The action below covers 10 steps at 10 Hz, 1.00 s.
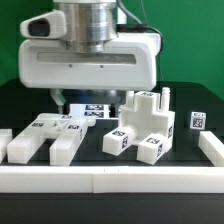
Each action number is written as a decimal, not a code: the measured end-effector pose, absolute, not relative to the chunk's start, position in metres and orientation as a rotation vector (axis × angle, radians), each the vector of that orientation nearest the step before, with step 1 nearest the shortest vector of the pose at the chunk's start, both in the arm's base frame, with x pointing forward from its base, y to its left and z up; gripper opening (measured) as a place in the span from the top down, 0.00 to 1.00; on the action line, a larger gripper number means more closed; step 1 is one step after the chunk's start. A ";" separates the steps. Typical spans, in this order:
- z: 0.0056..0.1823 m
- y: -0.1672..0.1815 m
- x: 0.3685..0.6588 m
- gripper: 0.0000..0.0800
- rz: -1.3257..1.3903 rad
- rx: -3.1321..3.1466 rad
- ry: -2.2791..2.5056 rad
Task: Assemble chair
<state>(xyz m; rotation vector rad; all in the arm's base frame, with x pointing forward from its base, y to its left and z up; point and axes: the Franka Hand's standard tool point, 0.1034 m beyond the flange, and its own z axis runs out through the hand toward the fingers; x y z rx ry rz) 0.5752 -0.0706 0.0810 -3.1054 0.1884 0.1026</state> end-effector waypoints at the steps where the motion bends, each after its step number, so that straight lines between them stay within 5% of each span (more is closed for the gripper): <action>1: 0.081 -0.078 0.574 0.19 0.100 -3.107 0.088; 10: 0.065 -0.102 0.571 0.19 0.056 -3.134 0.054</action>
Offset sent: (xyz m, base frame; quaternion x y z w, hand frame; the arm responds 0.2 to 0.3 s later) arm 0.0000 0.0000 0.0000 0.0000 0.0000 0.0000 1.0000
